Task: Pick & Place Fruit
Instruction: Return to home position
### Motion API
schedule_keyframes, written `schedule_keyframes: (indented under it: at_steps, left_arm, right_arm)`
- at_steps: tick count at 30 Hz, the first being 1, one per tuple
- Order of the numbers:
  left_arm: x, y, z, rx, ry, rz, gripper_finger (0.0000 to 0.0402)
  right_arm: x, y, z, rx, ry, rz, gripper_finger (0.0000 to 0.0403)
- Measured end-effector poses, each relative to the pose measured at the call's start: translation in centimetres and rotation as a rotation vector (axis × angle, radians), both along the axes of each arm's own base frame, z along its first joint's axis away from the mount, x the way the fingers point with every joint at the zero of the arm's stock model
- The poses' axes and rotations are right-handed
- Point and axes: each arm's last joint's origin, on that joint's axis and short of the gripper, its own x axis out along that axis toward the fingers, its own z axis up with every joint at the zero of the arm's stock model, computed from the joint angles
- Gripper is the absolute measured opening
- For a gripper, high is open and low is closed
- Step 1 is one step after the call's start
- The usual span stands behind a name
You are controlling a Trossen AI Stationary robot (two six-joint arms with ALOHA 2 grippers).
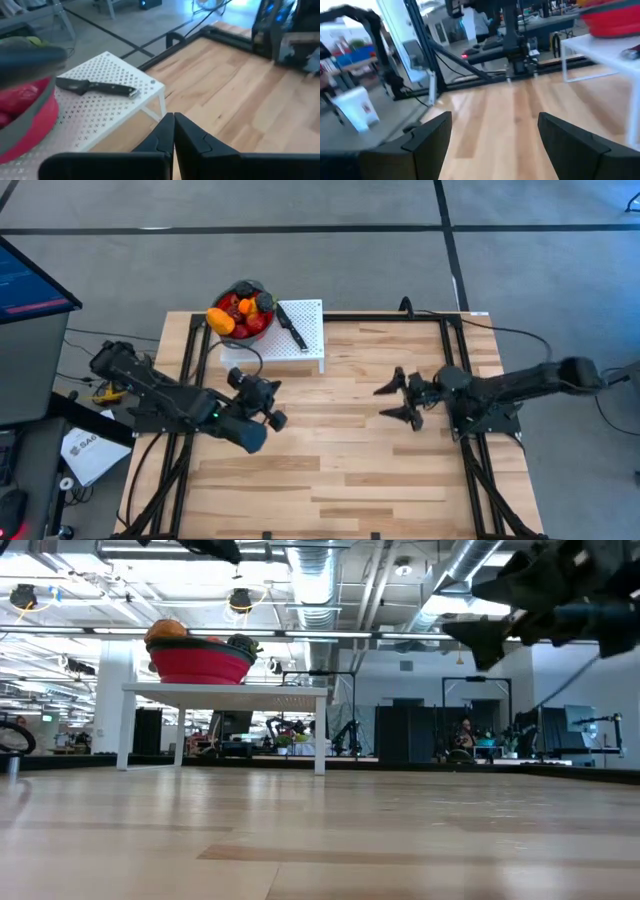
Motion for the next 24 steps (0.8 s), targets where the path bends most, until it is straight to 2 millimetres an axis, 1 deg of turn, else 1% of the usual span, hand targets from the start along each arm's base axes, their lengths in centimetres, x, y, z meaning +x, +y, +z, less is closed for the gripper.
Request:
schedule_keyframes:
  at_steps: [2,5,8,10,13,17,20,22,24]
  left_arm:
    - [0.6,-0.3,-0.7,0.009,0.018,0.003,0.0002]
    - [1.5,-0.7,-1.6,0.017,0.032,0.003,0.0002]
    - [2.2,-1.2,-2.5,0.023,0.046,0.000,0.0002]
    - [2.7,-1.4,-2.9,0.024,0.046,0.000,0.0002]
    - [3.2,-1.6,-3.6,0.029,0.055,0.004,0.0002]
    - [3.6,-1.7,-4.6,0.054,0.043,0.019,0.0002]
    - [3.6,-1.3,-6.6,0.081,0.018,0.035,0.0002]
    - [3.5,-0.9,-8.0,0.085,-0.002,0.040,0.0002]
    - [3.4,-0.3,-9.6,0.069,-0.025,0.040,0.0002]
  right_arm:
    - [-0.5,-1.3,1.0,-0.039,-0.009,-0.024,0.0290]
    - [-1.8,-2.7,2.2,-0.059,-0.040,-0.065,0.0290]
    - [-3.8,-3.3,2.9,-0.063,-0.052,-0.103,0.0290]
    - [-5.1,-3.3,3.2,-0.064,-0.049,-0.131,0.0290]
    - [-6.6,-2.7,2.8,-0.054,-0.012,-0.128,0.0290]
    - [-8.8,-1.9,2.8,-0.048,-0.045,-0.177,0.0290]
    - [-9.1,-1.7,1.9,-0.021,0.045,-0.247,0.0290]
    - [-9.0,-1.6,2.5,-0.045,0.016,-0.280,0.0290]
    - [-8.6,-1.5,2.1,-0.078,0.049,-0.298,0.0290]
